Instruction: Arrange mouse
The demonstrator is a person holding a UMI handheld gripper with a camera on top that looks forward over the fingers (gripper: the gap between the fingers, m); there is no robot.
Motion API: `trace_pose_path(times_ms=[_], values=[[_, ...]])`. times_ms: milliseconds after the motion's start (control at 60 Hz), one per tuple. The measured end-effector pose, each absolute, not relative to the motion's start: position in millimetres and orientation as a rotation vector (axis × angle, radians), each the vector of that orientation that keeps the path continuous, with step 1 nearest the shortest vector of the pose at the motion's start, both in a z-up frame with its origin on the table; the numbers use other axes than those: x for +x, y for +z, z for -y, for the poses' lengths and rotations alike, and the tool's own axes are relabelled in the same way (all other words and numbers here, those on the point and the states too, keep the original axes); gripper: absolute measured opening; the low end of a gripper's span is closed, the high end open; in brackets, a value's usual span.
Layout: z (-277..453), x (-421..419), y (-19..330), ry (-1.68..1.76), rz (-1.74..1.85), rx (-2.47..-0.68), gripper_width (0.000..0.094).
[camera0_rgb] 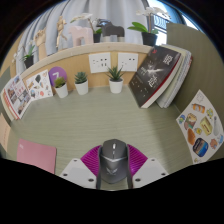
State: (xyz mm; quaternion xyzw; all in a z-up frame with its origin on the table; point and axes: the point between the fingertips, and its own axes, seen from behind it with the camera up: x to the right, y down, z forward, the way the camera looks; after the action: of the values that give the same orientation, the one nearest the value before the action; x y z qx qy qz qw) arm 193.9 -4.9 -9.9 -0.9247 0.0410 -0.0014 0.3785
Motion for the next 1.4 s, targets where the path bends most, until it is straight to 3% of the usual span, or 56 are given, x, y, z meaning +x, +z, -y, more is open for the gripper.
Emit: trace_pose_path(times_ms=[117,350,433,517,683,917,1050,1217,1300,1400], values=[[-3.8,188.5,46.7,-0.065,-0.119,-2.273,0.0358],[-4.7,91.0,225.0,-0.046,-0.086,-2.005,0.0360],[4.5,42.5,261.8,-0.012,-0.070,-1.953,0.0360],[13.6,-4.1,276.8,-0.004,-0.014,-1.928,0.0359],[30.7,-74.3,228.4,0.038,0.082,-2.011,0.0357],[52.7,-96.8,87.8,0.036,0.132,-2.227,0.0357],[65.7,-97.4,30.6,0.047,0.130,-2.309,0.0356],[83.6,-100.0,-12.4,0.067,0.126,-2.382,0.0358],[82.6,-99.1,-11.3,0.079,0.111,-2.344,0.0364],[82.8,-97.9,-10.9,0.071,0.099,-2.339,0.0459]])
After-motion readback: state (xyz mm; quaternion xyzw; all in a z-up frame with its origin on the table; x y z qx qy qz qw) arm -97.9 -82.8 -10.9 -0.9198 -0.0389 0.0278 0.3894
